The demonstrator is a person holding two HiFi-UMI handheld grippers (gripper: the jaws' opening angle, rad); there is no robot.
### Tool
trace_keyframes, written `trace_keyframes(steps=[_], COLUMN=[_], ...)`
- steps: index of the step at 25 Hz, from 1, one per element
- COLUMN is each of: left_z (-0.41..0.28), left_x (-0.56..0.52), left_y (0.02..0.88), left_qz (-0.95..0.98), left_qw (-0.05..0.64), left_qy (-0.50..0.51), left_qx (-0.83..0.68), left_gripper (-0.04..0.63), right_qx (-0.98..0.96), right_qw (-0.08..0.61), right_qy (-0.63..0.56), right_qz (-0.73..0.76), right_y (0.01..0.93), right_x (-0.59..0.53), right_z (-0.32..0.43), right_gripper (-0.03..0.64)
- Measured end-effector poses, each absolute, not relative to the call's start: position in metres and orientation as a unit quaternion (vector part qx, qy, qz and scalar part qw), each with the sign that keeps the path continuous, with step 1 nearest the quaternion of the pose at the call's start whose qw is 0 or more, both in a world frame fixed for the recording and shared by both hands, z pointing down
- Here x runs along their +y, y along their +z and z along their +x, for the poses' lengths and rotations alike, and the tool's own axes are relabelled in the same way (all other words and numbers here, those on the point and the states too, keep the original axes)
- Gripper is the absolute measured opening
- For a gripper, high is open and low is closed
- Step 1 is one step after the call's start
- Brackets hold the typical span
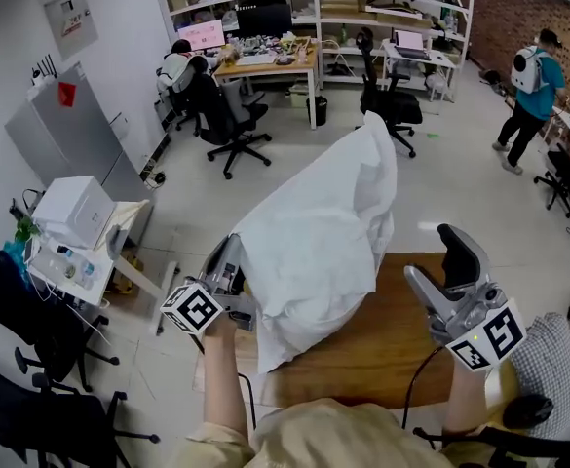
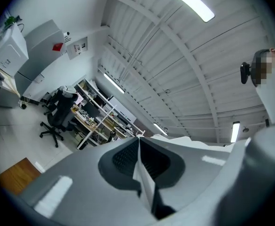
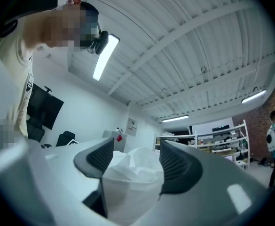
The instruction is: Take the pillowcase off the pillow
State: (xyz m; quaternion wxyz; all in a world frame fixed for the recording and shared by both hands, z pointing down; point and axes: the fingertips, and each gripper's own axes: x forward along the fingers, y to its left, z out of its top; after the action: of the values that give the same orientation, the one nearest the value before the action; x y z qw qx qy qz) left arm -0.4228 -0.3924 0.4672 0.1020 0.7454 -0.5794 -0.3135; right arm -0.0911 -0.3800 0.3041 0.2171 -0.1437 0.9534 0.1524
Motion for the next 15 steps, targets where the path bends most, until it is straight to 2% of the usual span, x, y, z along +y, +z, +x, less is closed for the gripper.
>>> trace_keyframes(steps=[9, 11, 13, 14, 15], left_z=[-0.462, -0.466, -0.468, -0.469, -0.471], left_x=[-0.374, -0.376, -0.380, -0.382, -0.385], left_y=[0.492, 0.495, 0.494, 0.496, 0.498], left_qz=[0.706, 0.701, 0.698, 0.696, 0.694], left_qw=[0.098, 0.093, 0.088, 0.089, 0.091], left_qy=[-0.333, -0.344, -0.353, -0.355, -0.357], left_qx=[-0.618, -0.618, -0.617, -0.617, -0.619], left_gripper=[0.003, 0.003, 0.003, 0.003, 0.003], right_qx=[0.959, 0.973, 0.987, 0.989, 0.990], right_qw=[0.164, 0.080, -0.030, -0.052, -0.057], right_qy=[0.232, 0.215, 0.153, 0.131, 0.119], right_qz=[0.006, 0.031, 0.030, 0.033, 0.040], right_y=[0.277, 0.305, 0.344, 0.351, 0.353], right_x=[-0.325, -0.315, -0.315, -0.313, -0.311], right_z=[-0.138, -0.154, -0.169, -0.178, -0.188], right_gripper=[0.293, 0.289, 0.196, 0.166, 0.166])
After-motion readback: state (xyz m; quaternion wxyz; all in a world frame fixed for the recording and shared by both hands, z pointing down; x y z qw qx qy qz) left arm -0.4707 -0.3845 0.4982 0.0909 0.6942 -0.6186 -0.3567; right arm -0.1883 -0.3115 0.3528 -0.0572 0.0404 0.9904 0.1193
